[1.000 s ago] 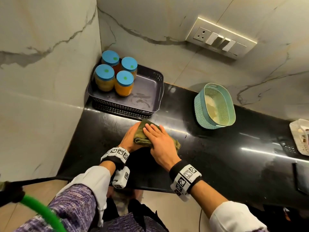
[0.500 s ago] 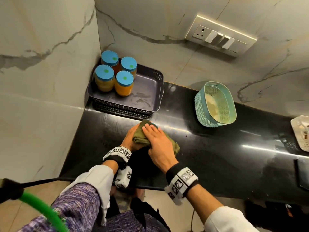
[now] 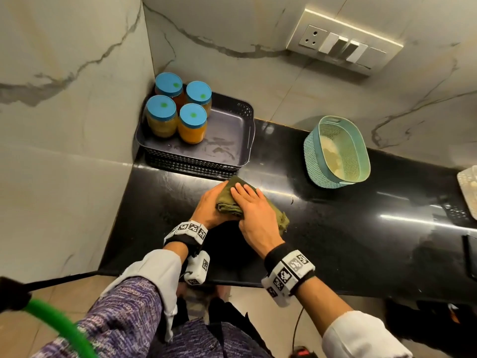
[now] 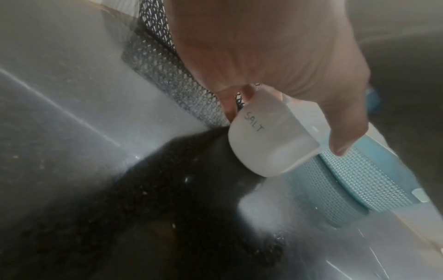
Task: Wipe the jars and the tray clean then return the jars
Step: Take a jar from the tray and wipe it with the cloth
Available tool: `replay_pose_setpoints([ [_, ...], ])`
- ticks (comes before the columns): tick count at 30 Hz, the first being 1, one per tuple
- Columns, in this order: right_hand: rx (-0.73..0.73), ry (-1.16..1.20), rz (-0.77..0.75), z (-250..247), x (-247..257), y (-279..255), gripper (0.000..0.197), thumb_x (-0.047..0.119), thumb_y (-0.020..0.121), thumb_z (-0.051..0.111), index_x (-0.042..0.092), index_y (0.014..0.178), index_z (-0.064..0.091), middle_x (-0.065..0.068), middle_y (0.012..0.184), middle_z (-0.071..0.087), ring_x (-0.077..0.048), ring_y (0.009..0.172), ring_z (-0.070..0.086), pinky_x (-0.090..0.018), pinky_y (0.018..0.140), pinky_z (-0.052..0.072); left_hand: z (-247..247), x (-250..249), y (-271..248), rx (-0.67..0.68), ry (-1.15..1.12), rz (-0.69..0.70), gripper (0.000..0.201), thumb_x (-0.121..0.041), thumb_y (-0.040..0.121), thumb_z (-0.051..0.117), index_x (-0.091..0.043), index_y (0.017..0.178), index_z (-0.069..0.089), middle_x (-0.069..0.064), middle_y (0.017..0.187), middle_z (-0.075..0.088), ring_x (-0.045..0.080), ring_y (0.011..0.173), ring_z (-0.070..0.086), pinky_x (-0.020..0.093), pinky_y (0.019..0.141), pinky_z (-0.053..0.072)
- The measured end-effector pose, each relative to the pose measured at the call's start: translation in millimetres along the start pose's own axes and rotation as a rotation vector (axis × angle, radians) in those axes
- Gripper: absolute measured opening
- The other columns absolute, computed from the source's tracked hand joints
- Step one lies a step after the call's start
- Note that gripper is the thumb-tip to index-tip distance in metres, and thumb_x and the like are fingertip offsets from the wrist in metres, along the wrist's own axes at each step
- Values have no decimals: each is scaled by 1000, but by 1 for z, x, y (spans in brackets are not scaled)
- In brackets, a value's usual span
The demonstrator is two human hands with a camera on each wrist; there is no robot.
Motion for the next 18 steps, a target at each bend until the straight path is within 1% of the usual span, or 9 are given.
replay_pose_setpoints([
  [1,-6,-8,27,-2,-3,-8,89,-4,72,62,12,158,44,-6,165,41,-26,157,31,-36,132,8,1,-3,0,13,23,6,82,-35,66,94,-26,139,59,-9,132,68,5,122,65,28,107,50],
  [3,-31,-15,51,-1,-1,-32,87,-7,72,62,10,156,46,-8,162,45,-27,155,36,-38,131,9,3,-3,0,-11,23,22,71,-35,73,89,-24,137,61,-7,131,69,6,121,65,32,107,51],
  [6,-24,19,20,8,18,-51,90,-9,72,60,10,158,42,-9,164,41,-26,157,32,-34,127,0,2,3,-1,-35,-38,-55,63,-41,83,79,-16,137,62,-4,129,69,11,121,65,36,110,50],
  [8,1,31,-23,10,26,-37,90,-7,75,59,11,160,37,-7,167,35,-25,159,26,-30,127,-4,0,5,-3,-43,-55,-76,52,-46,89,69,-18,132,64,-16,120,71,6,117,65,40,114,46],
  [9,-2,29,-35,8,25,-25,91,-6,75,60,12,160,38,-7,168,35,-25,159,26,-31,129,-2,-2,3,-3,-54,-46,-59,53,-50,86,71,-22,131,64,-19,120,71,5,118,65,40,115,45],
  [10,-12,17,-39,6,21,-12,92,-5,73,61,13,160,39,-7,167,36,-26,158,27,-34,131,2,-2,2,-4,-48,-37,-24,59,-51,79,78,-27,131,63,-17,125,70,6,121,65,39,114,46],
  [13,-30,-11,58,-1,-3,4,93,-3,70,62,15,159,43,-6,166,40,-27,156,33,-40,132,14,-2,-10,-3,24,-12,-15,77,-40,61,95,-38,130,60,-16,126,70,2,118,66,27,105,50],
  [15,-35,-26,105,-2,-9,-14,92,-3,69,63,13,158,44,-8,164,42,-29,154,37,-41,132,14,-1,-15,-2,31,-17,-15,76,-41,62,95,-36,130,62,-15,124,71,2,115,67,30,103,53],
  [18,-31,-44,63,10,13,-51,93,-6,69,62,11,158,42,-10,164,42,-30,154,37,-36,129,4,-2,-11,-3,-5,-53,-21,68,-48,71,84,-31,133,62,-6,128,70,9,118,67,40,107,53],
])
Point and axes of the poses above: each hand's wrist, its own y-axis towards the middle knuckle, its own z-axis out of the palm, x = y × z, the point moved 3 cm from there along y, towards the middle knuckle
